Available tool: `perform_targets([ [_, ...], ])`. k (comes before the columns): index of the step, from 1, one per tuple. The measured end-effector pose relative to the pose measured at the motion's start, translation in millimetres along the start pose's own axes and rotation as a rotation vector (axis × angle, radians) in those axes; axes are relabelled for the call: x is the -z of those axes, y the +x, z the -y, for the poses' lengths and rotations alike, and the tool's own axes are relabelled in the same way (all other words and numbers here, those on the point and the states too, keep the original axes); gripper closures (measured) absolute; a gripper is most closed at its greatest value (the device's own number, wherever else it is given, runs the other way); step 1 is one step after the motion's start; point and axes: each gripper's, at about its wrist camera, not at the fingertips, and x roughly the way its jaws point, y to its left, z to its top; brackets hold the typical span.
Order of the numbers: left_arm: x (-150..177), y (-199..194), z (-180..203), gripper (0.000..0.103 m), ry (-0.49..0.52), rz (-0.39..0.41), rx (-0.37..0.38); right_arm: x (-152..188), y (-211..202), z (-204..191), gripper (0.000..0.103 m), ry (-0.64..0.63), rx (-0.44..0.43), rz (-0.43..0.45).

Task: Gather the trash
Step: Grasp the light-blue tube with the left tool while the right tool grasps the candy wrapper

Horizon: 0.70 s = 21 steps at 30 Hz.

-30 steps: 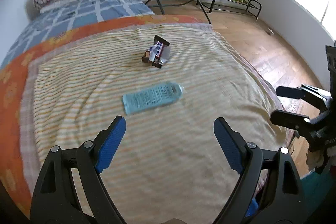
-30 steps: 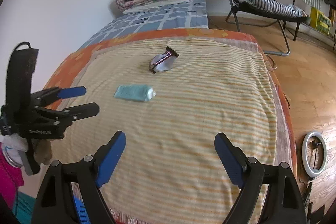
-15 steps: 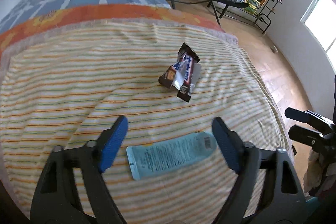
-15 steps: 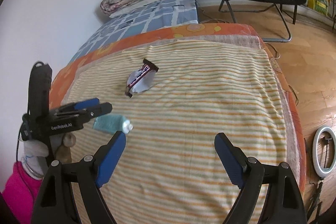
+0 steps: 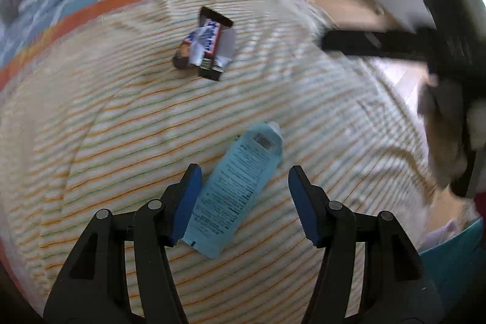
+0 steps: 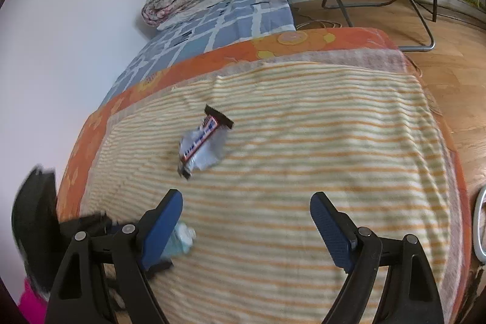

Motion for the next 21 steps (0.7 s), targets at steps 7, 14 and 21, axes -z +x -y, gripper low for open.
perform_targets([
  [7, 7.7, 3.5, 14.3, 0.060, 0.070, 0.000, -0.095, -21.0, 30.3, -10.3, 0.015, 0.024, -0.010, 0.003],
  [14, 11.7, -21.6, -26.3, 0.099, -0.080, 0.044, -0.102, -40.2, 62.7, -14.1, 0.015, 0.079, -0.027, 0.015],
  [21, 15.7, -27.1, -43.2, 0.064, -0.130, 0.038, 0.006, -44.2, 89.9, -21.0, 0.028, 0.066, 0.007, 0.006],
])
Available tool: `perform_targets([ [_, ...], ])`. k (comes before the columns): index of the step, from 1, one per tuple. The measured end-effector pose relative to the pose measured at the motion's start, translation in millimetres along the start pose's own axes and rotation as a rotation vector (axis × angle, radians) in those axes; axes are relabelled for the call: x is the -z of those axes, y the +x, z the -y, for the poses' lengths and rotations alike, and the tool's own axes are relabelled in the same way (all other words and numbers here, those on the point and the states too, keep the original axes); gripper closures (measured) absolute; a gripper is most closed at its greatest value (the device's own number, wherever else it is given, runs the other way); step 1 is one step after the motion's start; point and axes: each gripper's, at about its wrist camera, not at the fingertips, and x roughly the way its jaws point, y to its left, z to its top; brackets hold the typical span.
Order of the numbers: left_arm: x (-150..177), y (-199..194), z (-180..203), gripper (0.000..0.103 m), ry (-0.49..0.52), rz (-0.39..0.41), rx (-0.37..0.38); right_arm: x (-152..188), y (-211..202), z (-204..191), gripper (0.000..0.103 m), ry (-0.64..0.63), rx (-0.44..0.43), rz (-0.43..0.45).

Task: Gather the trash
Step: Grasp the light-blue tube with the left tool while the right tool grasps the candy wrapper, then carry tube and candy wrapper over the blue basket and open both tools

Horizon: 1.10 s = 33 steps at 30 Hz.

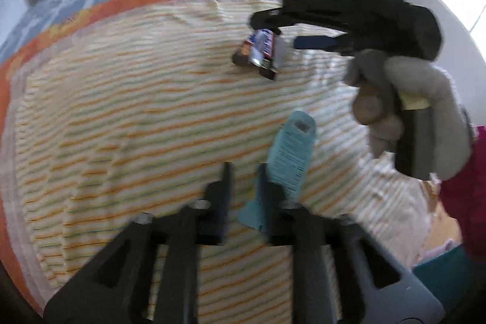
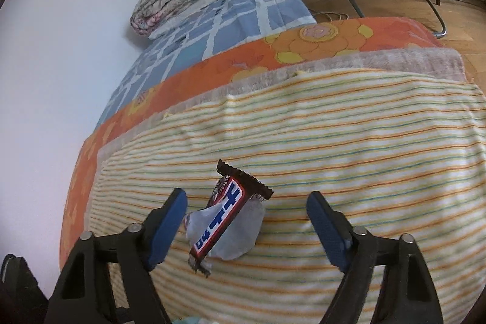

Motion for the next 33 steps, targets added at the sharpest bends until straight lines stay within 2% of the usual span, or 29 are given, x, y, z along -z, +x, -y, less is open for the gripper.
perform_targets([
  [1, 1.1, -3.0, 6.2, 0.050, 0.026, 0.024, 0.001, 0.6, 0.8, -1.3, 0.033, -0.011, 0.018, 0.008],
  [2, 0.4, -3.9, 11.7, 0.047, 0.050, 0.037, -0.005, 0.3, 1.2, -2.4, 0.037, -0.023, 0.032, 0.014],
  [3, 0.5, -3.1, 19.8, 0.046, 0.086, 0.037, -0.022, -0.4, 2.0, -3.7, 0.051, -0.038, 0.039, 0.014],
  [4, 0.9, -2.0, 24.0, 0.046, 0.104, 0.033, -0.031, -1.2, 2.3, -3.8, 0.072, -0.044, 0.033, 0.010],
  [7, 0.9, 3.5, 38.6, 0.046, 0.152, 0.033, -0.058, -1.8, -1.5, -0.7, 0.087, -0.030, 0.019, 0.012],
  [8, 0.9, 5.8, 43.4, 0.046, 0.168, 0.029, -0.063, -1.1, -4.4, 0.1, 0.090, -0.027, 0.015, 0.016],
  [10, 1.3, 10.7, 52.3, 0.047, 0.210, 0.026, -0.111, -0.1, -11.0, 1.6, 0.099, -0.028, 0.016, 0.028],
  [11, 1.3, 13.5, 55.5, 0.048, 0.224, 0.022, -0.125, 0.7, -14.2, 2.2, 0.099, -0.029, 0.016, 0.034],
  [13, 2.0, 21.6, 60.7, 0.064, 0.243, 0.009, -0.126, 2.3, -23.4, 4.4, 0.100, -0.034, 0.020, 0.047],
  [17, 6.6, 27.7, 67.1, 0.065, 0.275, 0.015, -0.156, 4.7, -42.6, 9.6, 0.101, -0.038, 0.023, 0.071],
  [21, 5.7, 22.6, 57.8, 0.066, 0.205, 0.008, -0.122, 8.4, -62.2, 14.5, 0.101, -0.026, 0.015, 0.094],
  [28, 10.8, -9.1, 50.4, 0.066, 0.132, 0.039, -0.131, 27.2, -105.0, 14.6, 0.101, -0.043, 0.005, 0.124],
  [33, 21.2, -39.9, 58.9, 0.066, 0.139, 0.063, -0.161, 48.1, -143.2, 3.7, 0.101, -0.084, -0.009, 0.138],
])
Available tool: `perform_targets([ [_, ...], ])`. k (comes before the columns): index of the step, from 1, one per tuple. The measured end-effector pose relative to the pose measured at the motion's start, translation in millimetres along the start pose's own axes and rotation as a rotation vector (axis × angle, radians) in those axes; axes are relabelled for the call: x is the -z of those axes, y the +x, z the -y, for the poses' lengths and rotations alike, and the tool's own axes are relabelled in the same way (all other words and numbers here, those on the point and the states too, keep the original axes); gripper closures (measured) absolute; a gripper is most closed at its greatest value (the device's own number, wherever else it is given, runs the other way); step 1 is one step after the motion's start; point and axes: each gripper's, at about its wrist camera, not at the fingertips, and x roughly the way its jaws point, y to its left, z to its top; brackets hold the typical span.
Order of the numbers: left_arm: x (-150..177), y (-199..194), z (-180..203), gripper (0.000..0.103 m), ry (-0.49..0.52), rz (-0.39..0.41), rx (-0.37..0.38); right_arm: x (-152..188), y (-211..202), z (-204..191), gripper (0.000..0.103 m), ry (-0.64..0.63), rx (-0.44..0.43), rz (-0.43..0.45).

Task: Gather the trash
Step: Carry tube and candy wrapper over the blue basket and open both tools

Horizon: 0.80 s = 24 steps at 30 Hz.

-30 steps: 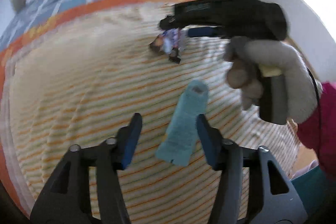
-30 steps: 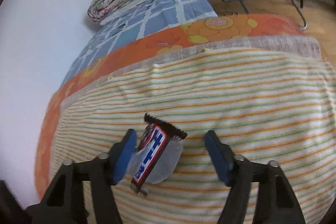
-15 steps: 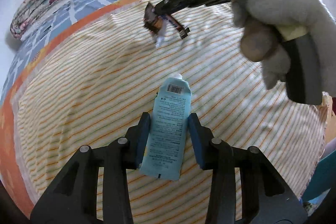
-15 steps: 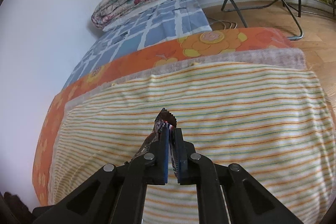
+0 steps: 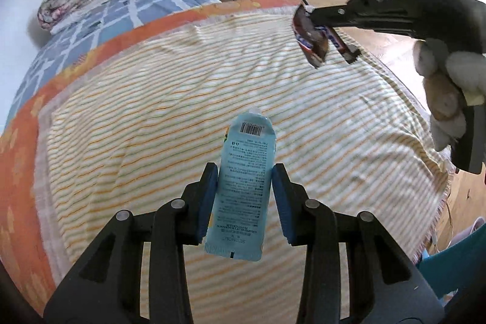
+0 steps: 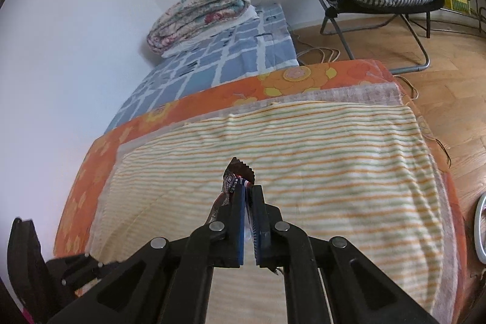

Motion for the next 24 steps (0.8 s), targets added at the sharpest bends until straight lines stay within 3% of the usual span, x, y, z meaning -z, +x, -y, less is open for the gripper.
perform_targets([
  [12, 37.9, -89.5, 26.0, 0.066, -0.001, 0.088, -0.066, 56.3, -87.2, -42.1, 0.101, -0.111, -0.021, 0.026],
  [24, 96.1, -150.2, 63.0, 0.066, 0.015, 0.136, -0.066, 136.3, -147.1, -72.4, 0.101, -0.175, -0.045, 0.003],
])
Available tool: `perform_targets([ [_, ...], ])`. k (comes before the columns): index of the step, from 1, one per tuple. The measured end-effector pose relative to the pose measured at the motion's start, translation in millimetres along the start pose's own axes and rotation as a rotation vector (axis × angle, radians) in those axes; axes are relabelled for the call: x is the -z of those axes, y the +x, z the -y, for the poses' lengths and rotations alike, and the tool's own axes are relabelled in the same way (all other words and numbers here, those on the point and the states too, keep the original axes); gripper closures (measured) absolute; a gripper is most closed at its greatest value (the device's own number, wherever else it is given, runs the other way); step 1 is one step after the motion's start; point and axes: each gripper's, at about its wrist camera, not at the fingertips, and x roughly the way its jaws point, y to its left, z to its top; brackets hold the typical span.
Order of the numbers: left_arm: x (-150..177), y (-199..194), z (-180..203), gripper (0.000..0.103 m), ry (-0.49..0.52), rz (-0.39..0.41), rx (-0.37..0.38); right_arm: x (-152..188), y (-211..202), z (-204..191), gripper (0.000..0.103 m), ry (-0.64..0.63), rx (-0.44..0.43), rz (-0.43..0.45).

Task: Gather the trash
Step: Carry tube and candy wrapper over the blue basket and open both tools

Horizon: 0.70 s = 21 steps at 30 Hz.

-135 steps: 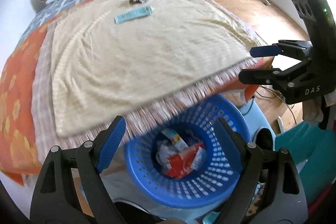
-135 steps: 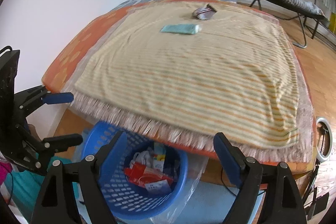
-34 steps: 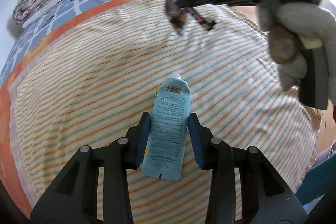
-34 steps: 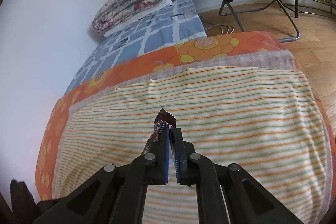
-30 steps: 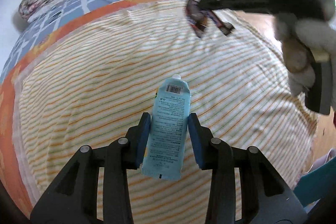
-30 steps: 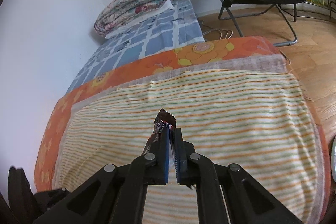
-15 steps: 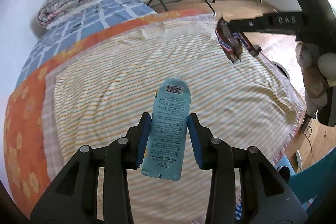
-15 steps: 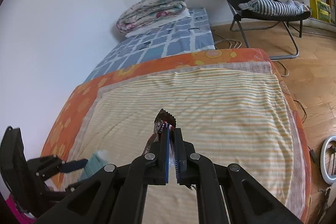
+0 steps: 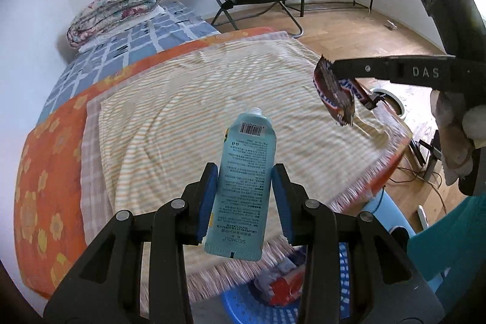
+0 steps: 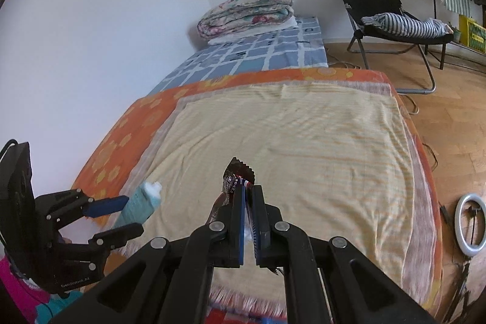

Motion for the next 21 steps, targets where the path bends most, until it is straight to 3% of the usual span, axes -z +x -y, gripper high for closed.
perform_targets([
  [10, 46.2, -29.8, 24.8, 0.066, -0.021, 0.002, 0.018, 57.3, -18.5, -20.8, 0.101, -0.014, -0.019, -0.043],
  [21, 88.1, -22.0, 32.3, 0.066, -0.040, -0.069, 0.021, 109.7, -3.0, -47.8, 0.101, -0.077, -0.035, -0.144],
])
